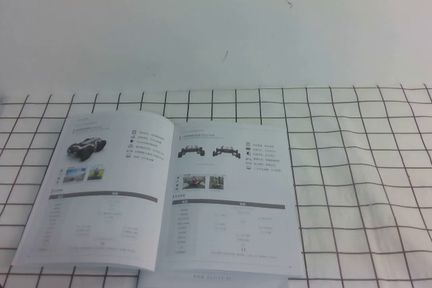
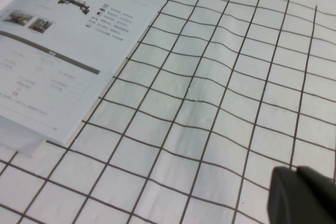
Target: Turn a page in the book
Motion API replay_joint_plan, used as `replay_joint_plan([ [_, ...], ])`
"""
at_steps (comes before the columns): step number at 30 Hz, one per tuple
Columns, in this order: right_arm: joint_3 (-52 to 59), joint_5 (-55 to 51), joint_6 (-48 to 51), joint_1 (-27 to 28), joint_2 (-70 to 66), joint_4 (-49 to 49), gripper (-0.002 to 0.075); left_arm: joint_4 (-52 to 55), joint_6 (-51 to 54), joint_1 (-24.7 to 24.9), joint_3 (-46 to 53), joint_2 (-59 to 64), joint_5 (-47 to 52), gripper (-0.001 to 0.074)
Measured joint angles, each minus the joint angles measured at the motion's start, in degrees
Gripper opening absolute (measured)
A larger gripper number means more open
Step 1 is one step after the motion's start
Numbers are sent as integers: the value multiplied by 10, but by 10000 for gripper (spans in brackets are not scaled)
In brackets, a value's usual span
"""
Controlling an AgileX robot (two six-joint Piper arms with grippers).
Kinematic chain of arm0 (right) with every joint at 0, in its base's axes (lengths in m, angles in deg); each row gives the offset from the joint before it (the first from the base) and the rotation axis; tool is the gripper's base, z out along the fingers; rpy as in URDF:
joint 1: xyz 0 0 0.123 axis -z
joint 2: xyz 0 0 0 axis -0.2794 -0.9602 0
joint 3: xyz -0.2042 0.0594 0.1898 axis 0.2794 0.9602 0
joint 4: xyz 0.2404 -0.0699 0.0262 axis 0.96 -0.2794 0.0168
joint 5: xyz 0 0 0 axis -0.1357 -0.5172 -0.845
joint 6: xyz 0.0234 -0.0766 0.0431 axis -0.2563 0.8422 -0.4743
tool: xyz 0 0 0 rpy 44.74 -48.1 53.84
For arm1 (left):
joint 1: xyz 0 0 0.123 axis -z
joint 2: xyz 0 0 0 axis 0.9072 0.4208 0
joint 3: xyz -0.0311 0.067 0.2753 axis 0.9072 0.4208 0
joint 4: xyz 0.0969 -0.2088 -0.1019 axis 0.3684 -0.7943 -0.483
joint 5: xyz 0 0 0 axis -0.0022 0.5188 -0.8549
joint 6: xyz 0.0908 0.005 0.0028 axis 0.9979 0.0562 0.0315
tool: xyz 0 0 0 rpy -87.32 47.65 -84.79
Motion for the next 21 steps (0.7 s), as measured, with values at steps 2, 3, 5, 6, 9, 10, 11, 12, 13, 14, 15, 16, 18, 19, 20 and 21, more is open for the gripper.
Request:
replay_joint_plan([
  [2, 0, 0, 0, 0, 0, 0, -2, 0, 8, 0, 0, 0, 0, -3],
  [3, 0, 0, 0, 0, 0, 0, -2, 0, 22, 0, 0, 0, 0, -3],
  [5, 0, 0, 0, 0, 0, 0, -2, -6, 61, 0, 0, 0, 1, -3],
  [6, 0, 0, 0, 0, 0, 0, -2, -14, 88, 0, 0, 0, 2, -3],
  [9, 0, 0, 0, 0, 0, 0, -2, -29, 154, 0, 0, 0, 2, -3],
  [10, 0, 0, 0, 0, 0, 0, -2, -32, 162, 0, 0, 0, 2, -3],
  [11, 0, 0, 0, 0, 0, 0, -2, -34, 171, 0, 0, 0, 2, -3],
  [12, 0, 0, 0, 0, 0, 0, -2, -34, 174, 0, 0, 0, 2, -3],
  [13, 0, 0, 0, 0, 0, 0, -2, -34, 176, 0, 0, 0, 3, -3],
  [14, 0, 0, 0, 0, 0, 0, -2, -34, 180, 0, 0, 0, 3, -3],
  [15, 0, 0, 0, 0, 0, 0, -2, -36, 182, 0, 0, 0, 5, -3],
  [16, 0, 0, 0, 0, 0, 0, -2, -36, 183, 0, 0, 0, 6, -3],
  [18, 0, 0, 0, 0, 0, 0, -2, -36, 194, 0, 0, 0, 7, -3],
  [19, 0, 0, 0, 0, 0, 0, -2, -36, 199, 0, 0, 0, 7, -3],
  [20, 0, 0, 0, 0, 0, 0, -2, -36, 203, 0, 0, 0, 8, -3],
  [21, 0, 0, 0, 0, 0, 0, -2, -36, 207, 0, -1, 0, 9, -3],
])
